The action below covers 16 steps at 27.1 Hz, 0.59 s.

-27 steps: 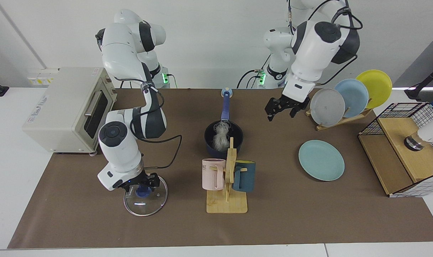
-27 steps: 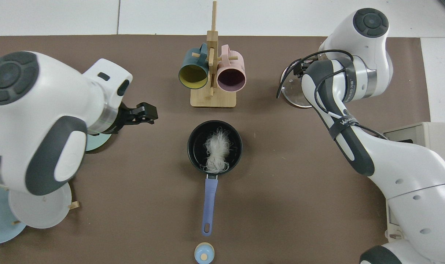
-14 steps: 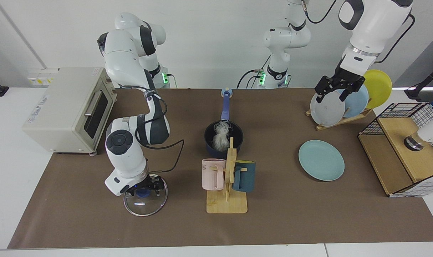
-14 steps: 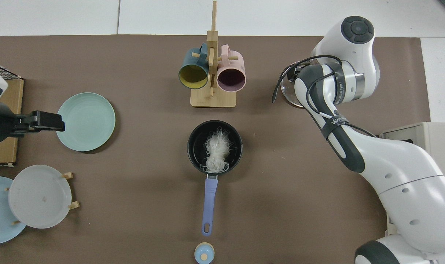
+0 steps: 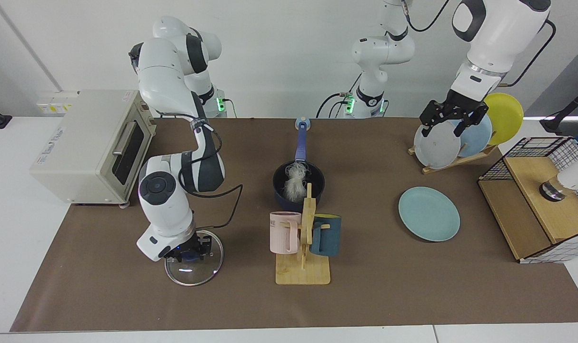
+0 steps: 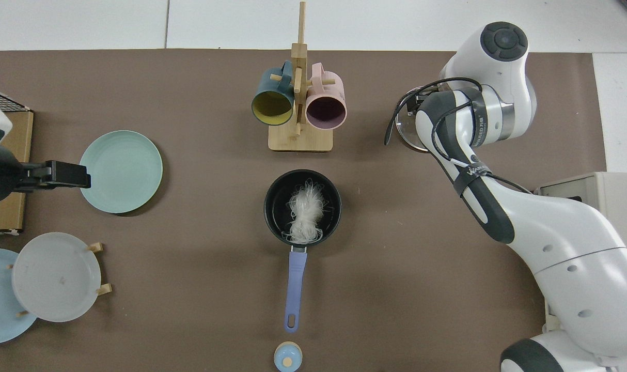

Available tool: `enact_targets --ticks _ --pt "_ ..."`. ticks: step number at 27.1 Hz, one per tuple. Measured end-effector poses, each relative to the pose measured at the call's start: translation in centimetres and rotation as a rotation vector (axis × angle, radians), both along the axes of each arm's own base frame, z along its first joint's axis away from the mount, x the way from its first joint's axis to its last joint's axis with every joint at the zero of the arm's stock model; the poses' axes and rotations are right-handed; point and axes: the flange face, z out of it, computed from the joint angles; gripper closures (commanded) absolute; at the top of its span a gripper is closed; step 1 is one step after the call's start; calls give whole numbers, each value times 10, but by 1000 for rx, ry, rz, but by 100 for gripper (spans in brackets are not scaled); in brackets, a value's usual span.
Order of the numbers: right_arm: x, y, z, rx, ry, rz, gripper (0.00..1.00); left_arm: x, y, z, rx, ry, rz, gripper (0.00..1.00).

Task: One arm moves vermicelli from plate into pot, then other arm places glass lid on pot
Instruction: 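Retract the left gripper while the right gripper lifts the glass lid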

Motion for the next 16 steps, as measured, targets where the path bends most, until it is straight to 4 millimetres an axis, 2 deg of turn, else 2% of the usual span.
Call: enact_targets --ticks 4,8,12,16 --pt "0 0 3 0 -1 1 100 0 1 0 0 0 2 0" --pt "-2 2 15 2 -7 3 100 0 1 0 1 1 2 0" --pt "-9 4 39 -2 12 4 100 0 2 0 7 2 1 0" --pt "-22 9 75 -6 42 8 100 0 3 -1 34 3 -3 0"
